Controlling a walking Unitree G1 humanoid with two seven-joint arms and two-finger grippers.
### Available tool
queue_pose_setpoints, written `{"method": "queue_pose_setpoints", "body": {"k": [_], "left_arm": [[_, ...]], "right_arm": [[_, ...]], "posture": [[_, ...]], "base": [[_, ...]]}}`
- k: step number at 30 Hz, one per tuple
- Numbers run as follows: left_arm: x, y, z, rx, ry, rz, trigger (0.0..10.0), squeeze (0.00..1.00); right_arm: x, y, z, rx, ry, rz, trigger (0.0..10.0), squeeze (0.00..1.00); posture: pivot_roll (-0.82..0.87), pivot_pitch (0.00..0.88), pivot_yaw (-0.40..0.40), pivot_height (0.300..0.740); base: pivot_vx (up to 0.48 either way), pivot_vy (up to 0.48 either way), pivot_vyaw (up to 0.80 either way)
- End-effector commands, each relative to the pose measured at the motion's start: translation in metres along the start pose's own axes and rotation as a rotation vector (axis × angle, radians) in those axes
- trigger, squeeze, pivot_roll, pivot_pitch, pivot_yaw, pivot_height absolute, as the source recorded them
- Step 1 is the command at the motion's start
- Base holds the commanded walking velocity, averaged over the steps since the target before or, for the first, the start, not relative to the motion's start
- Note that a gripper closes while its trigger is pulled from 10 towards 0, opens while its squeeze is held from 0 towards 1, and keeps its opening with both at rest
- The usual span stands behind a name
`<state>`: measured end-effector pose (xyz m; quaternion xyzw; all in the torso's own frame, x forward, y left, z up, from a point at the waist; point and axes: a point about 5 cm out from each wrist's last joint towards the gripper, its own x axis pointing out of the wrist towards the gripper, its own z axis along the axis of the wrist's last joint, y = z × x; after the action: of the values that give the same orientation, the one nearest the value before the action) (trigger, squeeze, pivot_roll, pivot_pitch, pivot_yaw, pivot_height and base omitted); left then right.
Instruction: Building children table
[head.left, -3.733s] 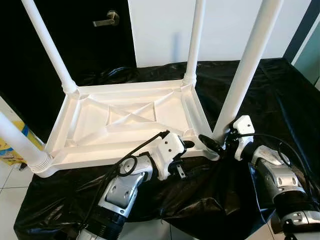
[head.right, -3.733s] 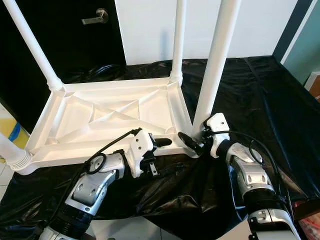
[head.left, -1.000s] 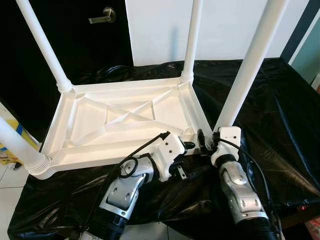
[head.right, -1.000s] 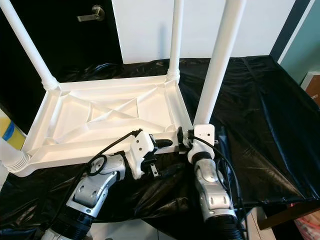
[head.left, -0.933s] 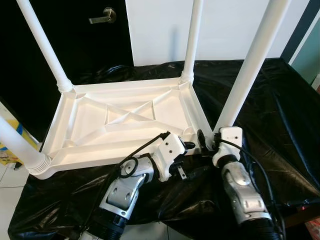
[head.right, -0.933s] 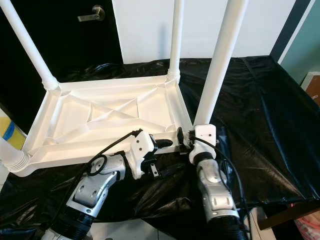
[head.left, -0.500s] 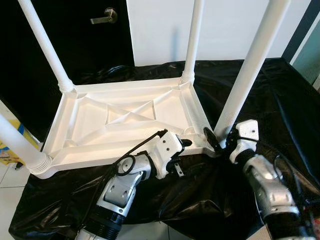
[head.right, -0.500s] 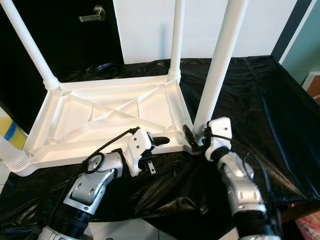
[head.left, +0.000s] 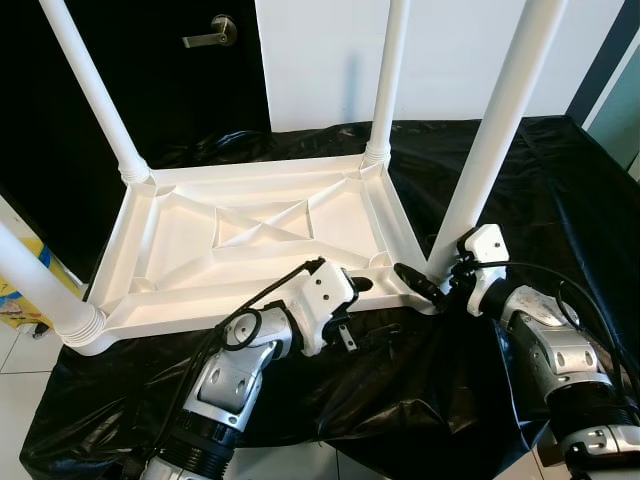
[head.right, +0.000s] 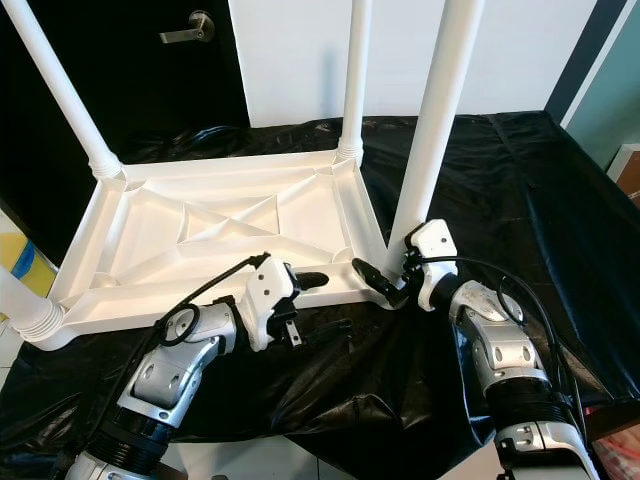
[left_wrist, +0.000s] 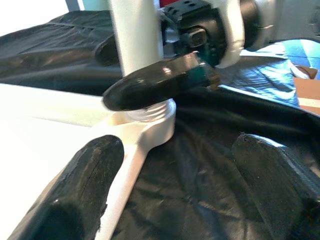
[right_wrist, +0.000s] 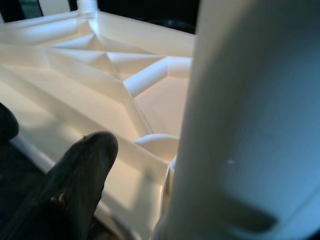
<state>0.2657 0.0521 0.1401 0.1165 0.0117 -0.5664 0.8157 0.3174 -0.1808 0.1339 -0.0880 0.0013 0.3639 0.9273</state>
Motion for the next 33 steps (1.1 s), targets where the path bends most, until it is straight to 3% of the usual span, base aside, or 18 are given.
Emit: {"method": "queue_pose_setpoints", "body": {"k": [1, 2, 3, 16, 17, 25, 33], "left_arm": [[0.001, 0.002, 0.002, 0.005, -0.002, 0.065, 10.0, 0.0], [0.001, 0.002, 0.002, 0.005, -0.002, 0.065, 10.0, 0.0], [0.003, 0.002, 0.003, 0.007, -0.006, 0.065, 10.0, 0.0], [0.007, 0.006, 0.005, 0.028, -0.01, 0.041, 10.0, 0.0], [0.009, 0.006, 0.006, 0.032, -0.012, 0.027, 10.0, 0.0], [0.011, 0.004, 0.005, 0.031, -0.013, 0.018, 10.0, 0.0], [0.011, 0.001, 0.004, 0.021, -0.019, 0.012, 10.0, 0.0]], "right_arm": [[0.01, 0.006, 0.001, -0.032, 0.034, 0.084, 8.8, 0.0], [0.01, 0.006, 0.001, -0.032, 0.034, 0.084, 8.8, 0.0], [0.012, 0.007, -0.001, -0.04, 0.051, 0.117, 0.0, 0.0], [-0.008, 0.006, -0.017, -0.038, 0.108, 0.117, 0.0, 0.0], [-0.009, 0.007, -0.017, -0.013, 0.102, 0.096, 10.0, 0.0], [-0.008, 0.009, -0.016, 0.023, 0.055, 0.008, 10.0, 0.0], [-0.009, 0.018, -0.025, 0.06, 0.079, -0.226, 10.0, 0.0]], "posture": [[-0.09, 0.0, 0.002, 0.74], [-0.09, 0.0, 0.002, 0.74], [-0.09, 0.0, 0.0, 0.74], [-0.13, 0.0, 0.027, 0.74], [-0.13, 0.0, 0.03, 0.74], [-0.15, 0.0, 0.027, 0.74], [-0.15, 0.0, 0.031, 0.74]], "base": [[0.0, 0.0, 0.0], [0.0, 0.0, 0.0], [0.0, 0.0, 0.0], [0.0, 0.0, 0.0], [0.0, 0.0, 0.0], [0.0, 0.0, 0.0], [0.0, 0.0, 0.0]]}}
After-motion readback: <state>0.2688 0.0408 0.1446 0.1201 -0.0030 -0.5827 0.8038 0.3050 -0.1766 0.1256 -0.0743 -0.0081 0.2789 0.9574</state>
